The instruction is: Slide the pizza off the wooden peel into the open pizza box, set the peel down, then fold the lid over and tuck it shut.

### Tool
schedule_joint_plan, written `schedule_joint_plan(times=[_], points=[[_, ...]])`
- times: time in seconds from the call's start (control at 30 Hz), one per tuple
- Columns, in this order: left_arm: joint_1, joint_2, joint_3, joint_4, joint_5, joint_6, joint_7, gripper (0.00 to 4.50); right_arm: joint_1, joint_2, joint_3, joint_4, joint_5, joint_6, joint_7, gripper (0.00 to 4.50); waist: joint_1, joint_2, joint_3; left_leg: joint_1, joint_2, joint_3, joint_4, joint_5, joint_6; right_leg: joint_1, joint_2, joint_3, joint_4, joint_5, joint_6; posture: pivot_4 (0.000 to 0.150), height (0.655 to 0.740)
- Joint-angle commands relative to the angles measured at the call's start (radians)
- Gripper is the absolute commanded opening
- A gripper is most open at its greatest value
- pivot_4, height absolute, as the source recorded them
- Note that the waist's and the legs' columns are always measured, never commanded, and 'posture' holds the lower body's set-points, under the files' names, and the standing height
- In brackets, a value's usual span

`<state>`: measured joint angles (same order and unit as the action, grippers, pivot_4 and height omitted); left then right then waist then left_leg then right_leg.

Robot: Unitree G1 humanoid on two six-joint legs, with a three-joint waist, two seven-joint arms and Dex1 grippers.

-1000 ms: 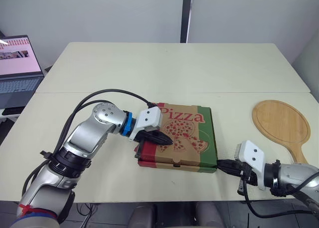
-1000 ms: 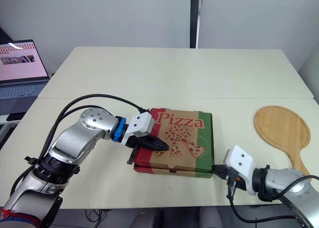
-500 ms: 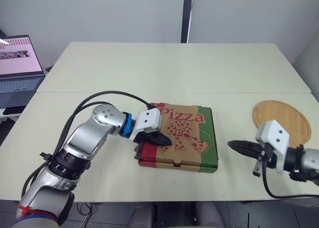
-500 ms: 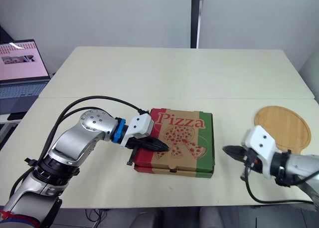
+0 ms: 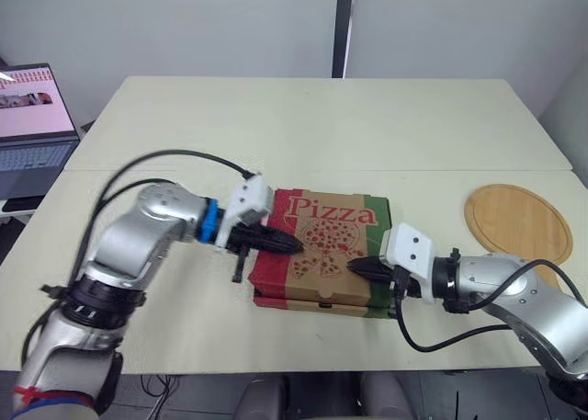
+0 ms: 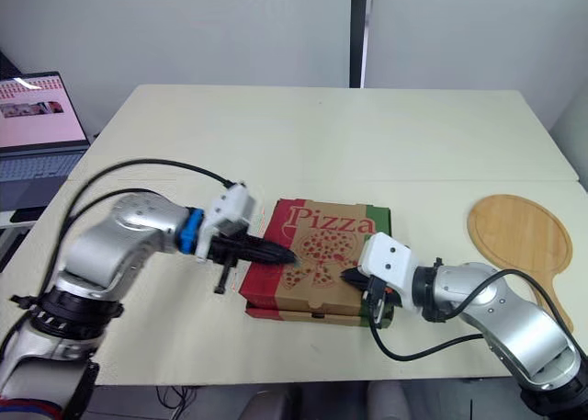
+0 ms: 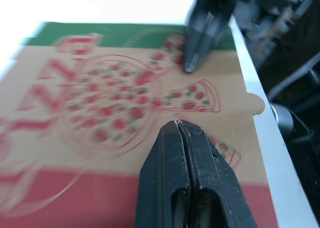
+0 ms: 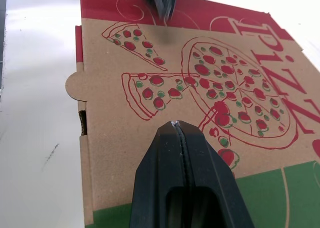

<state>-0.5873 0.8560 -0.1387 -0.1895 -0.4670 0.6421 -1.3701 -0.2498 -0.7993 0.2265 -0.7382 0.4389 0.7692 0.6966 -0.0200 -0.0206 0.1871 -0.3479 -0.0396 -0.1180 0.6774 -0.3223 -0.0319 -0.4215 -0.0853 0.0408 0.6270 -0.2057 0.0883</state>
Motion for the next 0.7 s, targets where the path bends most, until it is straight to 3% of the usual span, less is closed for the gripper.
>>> schedule_joint_plan(times=[0.03,0.17,0.7], points=[[0.048,0.134,0.057,0.053,0.046,-0.102,-0.086,0.00,-0.008,0.003,0.005,-0.002,-0.017,-0.025,0.017,0.03,-0.008,0.000,0.000,0.000,0.000,0.000,0.000,0.000,0.000,0.000,0.000,0.000,0.000,0.000,0.000,0.150,0.7400],[0.139,0.212,0.044,0.068,0.100,-0.224,-0.125,0.00,-0.011,0.008,0.007,0.010,-0.027,-0.038,0.032,0.03,-0.010,0.000,0.000,0.000,0.000,0.000,-0.001,0.000,0.000,0.000,0.000,0.000,0.000,0.000,-0.001,0.150,0.7400],[0.153,0.034,-0.061,0.043,0.191,-0.252,-0.005,0.00,-0.021,0.017,0.002,0.029,-0.034,-0.045,0.059,0.03,0.003,0.000,0.000,0.000,-0.001,0.000,0.000,0.000,0.000,0.001,-0.001,0.000,0.000,0.000,-0.001,0.150,0.7400]])
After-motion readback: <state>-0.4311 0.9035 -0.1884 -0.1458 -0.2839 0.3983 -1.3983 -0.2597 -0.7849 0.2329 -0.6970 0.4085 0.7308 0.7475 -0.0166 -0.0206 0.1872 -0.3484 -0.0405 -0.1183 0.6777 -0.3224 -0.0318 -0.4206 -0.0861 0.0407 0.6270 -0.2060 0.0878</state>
